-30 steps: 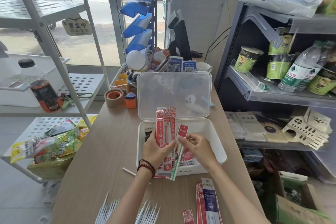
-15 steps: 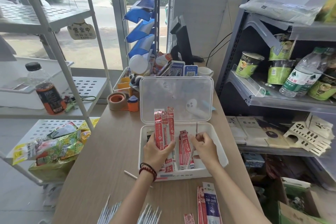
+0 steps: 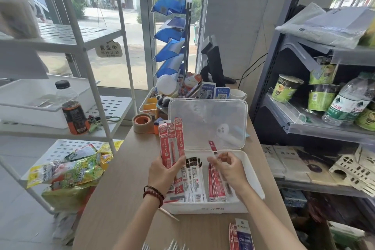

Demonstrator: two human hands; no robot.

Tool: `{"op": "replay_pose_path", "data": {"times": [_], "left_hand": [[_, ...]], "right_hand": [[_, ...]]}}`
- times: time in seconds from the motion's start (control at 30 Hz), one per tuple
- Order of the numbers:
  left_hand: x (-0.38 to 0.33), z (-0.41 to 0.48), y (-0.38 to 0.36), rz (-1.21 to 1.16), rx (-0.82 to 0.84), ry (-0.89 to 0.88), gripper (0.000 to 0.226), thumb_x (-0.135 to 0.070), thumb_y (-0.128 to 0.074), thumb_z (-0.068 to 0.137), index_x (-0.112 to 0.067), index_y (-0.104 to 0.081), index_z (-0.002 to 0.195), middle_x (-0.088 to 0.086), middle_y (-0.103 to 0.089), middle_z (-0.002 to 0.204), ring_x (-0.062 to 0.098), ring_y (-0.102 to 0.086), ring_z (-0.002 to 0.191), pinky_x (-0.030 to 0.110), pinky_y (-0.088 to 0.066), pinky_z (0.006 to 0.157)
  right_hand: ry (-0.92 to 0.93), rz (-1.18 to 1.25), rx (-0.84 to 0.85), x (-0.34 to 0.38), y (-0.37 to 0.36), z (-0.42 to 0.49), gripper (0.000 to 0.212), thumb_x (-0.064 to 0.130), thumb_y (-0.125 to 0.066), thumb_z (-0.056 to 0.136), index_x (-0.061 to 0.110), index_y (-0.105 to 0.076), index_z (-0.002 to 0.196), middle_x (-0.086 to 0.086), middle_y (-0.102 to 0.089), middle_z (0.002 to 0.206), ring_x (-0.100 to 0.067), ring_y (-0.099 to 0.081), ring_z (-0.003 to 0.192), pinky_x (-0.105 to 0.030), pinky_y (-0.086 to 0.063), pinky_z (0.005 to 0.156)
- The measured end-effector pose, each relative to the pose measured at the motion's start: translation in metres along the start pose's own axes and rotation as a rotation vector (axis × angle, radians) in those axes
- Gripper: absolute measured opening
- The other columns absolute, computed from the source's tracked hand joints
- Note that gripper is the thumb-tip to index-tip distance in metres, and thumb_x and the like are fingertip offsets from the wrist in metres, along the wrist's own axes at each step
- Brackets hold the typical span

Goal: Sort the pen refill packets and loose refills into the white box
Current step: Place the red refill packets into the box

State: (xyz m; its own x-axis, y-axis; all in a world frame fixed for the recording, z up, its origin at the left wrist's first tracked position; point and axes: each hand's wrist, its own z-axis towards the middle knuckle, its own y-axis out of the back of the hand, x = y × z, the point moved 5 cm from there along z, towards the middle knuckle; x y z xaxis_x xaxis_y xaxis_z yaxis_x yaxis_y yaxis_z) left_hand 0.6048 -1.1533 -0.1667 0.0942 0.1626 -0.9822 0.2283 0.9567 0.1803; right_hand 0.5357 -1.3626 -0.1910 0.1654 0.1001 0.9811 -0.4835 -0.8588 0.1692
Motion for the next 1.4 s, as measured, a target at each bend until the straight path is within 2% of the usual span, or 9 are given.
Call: {"op": "replay_pose_path", "data": {"times": [0.1,0.2,0.33,0.5,0.67,0.9,1.07,1.2,1.4], "left_hand": [[0.005,0.002,0.025,0.023,-0.070,0.029,0.026,-0.034,-0.075,0.074,-0.029,-0.057,0.092,-0.004,-0.069,0.087,0.010,-0.068,0.074,0.020,-0.054,0.060],[0.014,0.000,0.046,0.035,-0.118,0.073,0.037,-0.035,-0.075,0.074,-0.017,-0.061,0.102,0.000,-0.070,0.086,0.014,-0.069,0.072,0.024,-0.055,0.060],[0.021,-0.005,0.063,0.066,-0.155,0.086,0.040,-0.036,-0.076,0.073,-0.015,-0.062,0.104,-0.002,-0.071,0.083,0.012,-0.070,0.069,0.021,-0.054,0.057],[0.025,-0.011,0.070,0.077,-0.175,0.095,0.041,-0.036,-0.076,0.073,-0.015,-0.062,0.106,-0.003,-0.071,0.085,0.010,-0.069,0.071,0.018,-0.053,0.056],[0.029,-0.015,0.073,0.076,-0.174,0.095,0.041,-0.037,-0.076,0.072,-0.015,-0.063,0.105,-0.004,-0.071,0.085,0.009,-0.069,0.072,0.020,-0.055,0.061],[0.032,-0.020,0.074,0.061,-0.173,0.088,0.040,-0.035,-0.077,0.071,-0.017,-0.062,0.104,-0.004,-0.070,0.085,0.009,-0.069,0.071,0.017,-0.054,0.057],[0.032,-0.021,0.073,0.051,-0.128,0.099,0.034,-0.036,-0.077,0.072,-0.023,-0.061,0.098,-0.007,-0.070,0.085,0.006,-0.069,0.072,0.016,-0.053,0.058],[0.033,-0.017,0.058,0.060,-0.020,0.100,0.032,-0.038,-0.072,0.076,-0.024,-0.059,0.102,-0.008,-0.070,0.088,0.007,-0.069,0.075,0.022,-0.057,0.065],[0.032,-0.012,0.011,0.099,0.161,0.048,0.030,-0.038,-0.072,0.076,-0.030,-0.061,0.102,-0.006,-0.071,0.087,0.007,-0.070,0.078,0.034,-0.059,0.075]], "right_hand": [[-0.017,0.074,0.061,0.008,-0.021,0.001,0.038,0.027,-0.081,0.073,0.009,-0.064,0.102,-0.012,-0.070,0.097,-0.015,-0.068,0.071,-0.023,-0.055,0.057],[-0.045,0.131,0.093,0.004,-0.045,0.003,0.016,0.015,-0.071,0.086,0.016,-0.071,0.102,-0.008,-0.073,0.102,-0.017,-0.071,0.086,-0.035,-0.060,0.077],[-0.089,0.078,0.116,-0.002,-0.072,0.005,0.028,0.001,-0.061,0.091,0.019,-0.070,0.111,-0.001,-0.072,0.111,-0.018,-0.068,0.104,-0.040,-0.054,0.095],[-0.147,-0.003,0.045,-0.017,-0.095,0.000,0.029,0.007,-0.078,0.078,0.022,-0.072,0.103,-0.001,-0.076,0.097,-0.011,-0.073,0.084,-0.035,-0.060,0.081],[-0.144,-0.070,0.035,-0.020,-0.106,-0.006,0.030,0.016,-0.081,0.077,0.017,-0.070,0.105,0.005,-0.070,0.086,-0.006,-0.069,0.078,-0.016,-0.056,0.059],[-0.106,-0.306,0.070,-0.025,-0.117,-0.003,0.024,0.014,-0.076,0.083,0.011,-0.071,0.106,0.005,-0.070,0.088,-0.008,-0.068,0.081,-0.029,-0.061,0.074],[-0.124,-0.387,0.067,-0.025,-0.113,-0.002,0.041,0.010,-0.076,0.080,0.012,-0.060,0.118,0.001,-0.068,0.090,-0.012,-0.068,0.083,-0.032,-0.060,0.079],[-0.037,-0.289,0.053,-0.011,-0.104,-0.008,0.038,0.022,-0.075,0.083,0.023,-0.056,0.116,0.008,-0.063,0.097,0.000,-0.060,0.080,-0.010,-0.047,0.060],[-0.066,0.058,0.331,-0.002,-0.090,-0.021,0.035,0.046,-0.062,0.088,0.018,-0.068,0.108,0.003,-0.076,0.093,-0.010,-0.071,0.084,-0.021,-0.051,0.070]]}}
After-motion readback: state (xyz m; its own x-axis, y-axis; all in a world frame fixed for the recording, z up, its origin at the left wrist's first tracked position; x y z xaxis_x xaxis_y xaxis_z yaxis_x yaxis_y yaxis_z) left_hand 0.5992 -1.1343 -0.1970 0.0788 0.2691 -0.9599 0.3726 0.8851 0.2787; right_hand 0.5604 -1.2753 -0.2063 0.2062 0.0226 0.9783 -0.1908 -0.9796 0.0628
